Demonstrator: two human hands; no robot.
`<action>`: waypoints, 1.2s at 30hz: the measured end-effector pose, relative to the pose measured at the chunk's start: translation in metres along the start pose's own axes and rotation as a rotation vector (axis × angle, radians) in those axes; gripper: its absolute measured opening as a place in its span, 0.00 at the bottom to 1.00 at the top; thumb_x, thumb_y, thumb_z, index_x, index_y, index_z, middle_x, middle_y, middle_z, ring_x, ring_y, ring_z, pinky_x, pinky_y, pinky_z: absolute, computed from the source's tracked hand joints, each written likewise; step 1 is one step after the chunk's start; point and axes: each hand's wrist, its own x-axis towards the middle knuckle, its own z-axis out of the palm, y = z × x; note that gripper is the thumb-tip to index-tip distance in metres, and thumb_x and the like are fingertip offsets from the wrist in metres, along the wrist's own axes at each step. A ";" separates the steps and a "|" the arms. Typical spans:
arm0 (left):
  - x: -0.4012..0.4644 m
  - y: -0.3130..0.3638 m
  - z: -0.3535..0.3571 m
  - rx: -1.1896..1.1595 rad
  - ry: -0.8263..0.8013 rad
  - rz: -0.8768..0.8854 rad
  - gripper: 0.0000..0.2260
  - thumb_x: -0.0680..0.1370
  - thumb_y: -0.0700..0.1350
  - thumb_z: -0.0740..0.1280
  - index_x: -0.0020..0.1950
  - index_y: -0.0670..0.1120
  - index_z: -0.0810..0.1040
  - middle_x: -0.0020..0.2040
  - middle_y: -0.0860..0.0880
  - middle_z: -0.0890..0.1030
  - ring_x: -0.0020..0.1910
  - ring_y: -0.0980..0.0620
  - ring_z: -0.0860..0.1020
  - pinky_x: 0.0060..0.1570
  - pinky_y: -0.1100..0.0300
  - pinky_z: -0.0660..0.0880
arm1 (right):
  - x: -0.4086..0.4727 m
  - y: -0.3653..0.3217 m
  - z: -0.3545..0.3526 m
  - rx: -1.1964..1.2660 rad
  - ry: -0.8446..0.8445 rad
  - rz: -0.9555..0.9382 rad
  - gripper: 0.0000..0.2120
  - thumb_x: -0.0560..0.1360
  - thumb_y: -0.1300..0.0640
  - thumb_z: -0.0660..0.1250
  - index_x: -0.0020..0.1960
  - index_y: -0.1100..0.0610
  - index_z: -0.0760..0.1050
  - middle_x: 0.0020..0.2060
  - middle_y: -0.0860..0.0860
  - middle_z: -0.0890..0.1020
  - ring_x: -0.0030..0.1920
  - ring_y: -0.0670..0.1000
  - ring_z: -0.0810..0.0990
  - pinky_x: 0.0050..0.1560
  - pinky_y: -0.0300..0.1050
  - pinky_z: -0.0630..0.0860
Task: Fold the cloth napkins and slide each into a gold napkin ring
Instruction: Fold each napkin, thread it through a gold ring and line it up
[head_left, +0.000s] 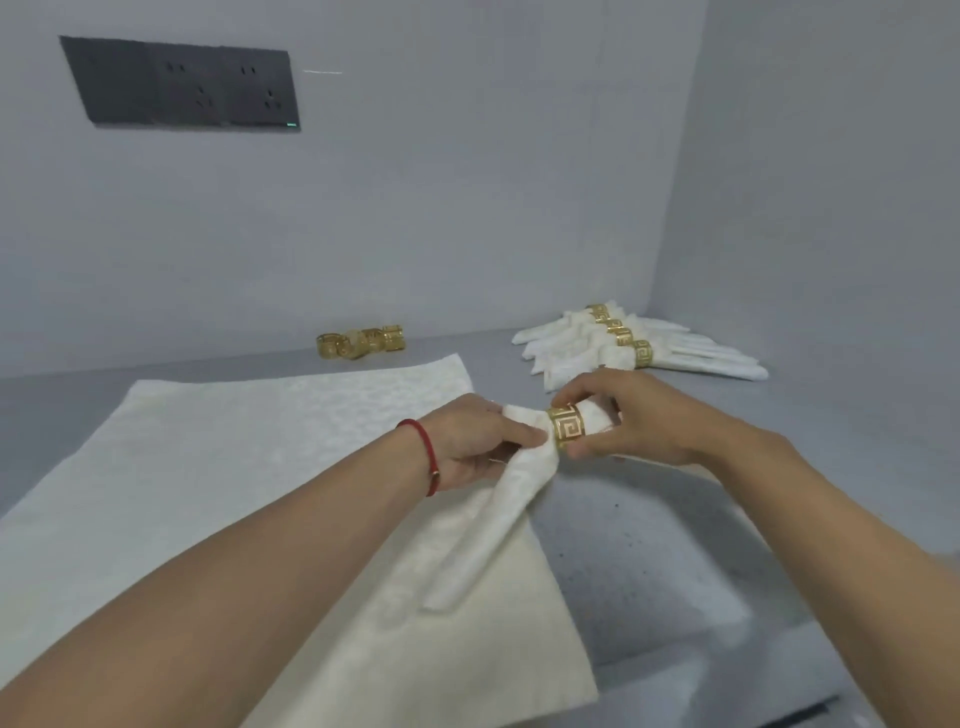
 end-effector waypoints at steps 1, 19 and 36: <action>0.008 -0.001 0.016 -0.016 -0.002 0.002 0.15 0.74 0.33 0.73 0.61 0.33 0.79 0.55 0.39 0.84 0.52 0.45 0.84 0.50 0.55 0.82 | -0.007 0.013 -0.001 -0.045 0.027 0.007 0.21 0.70 0.49 0.81 0.61 0.46 0.80 0.52 0.39 0.80 0.47 0.33 0.75 0.43 0.27 0.68; 0.077 -0.033 0.059 0.407 0.511 0.393 0.08 0.79 0.46 0.62 0.43 0.49 0.80 0.41 0.51 0.83 0.41 0.50 0.81 0.41 0.56 0.79 | 0.041 0.197 0.016 -0.401 0.511 0.419 0.22 0.78 0.52 0.71 0.71 0.42 0.74 0.75 0.51 0.68 0.70 0.61 0.64 0.66 0.62 0.63; 0.074 -0.030 0.061 0.460 0.466 0.388 0.06 0.79 0.44 0.63 0.46 0.48 0.80 0.43 0.50 0.81 0.43 0.53 0.79 0.36 0.68 0.70 | 0.057 0.189 0.028 -0.297 0.569 0.422 0.29 0.74 0.61 0.68 0.75 0.52 0.68 0.75 0.55 0.65 0.70 0.60 0.64 0.65 0.62 0.67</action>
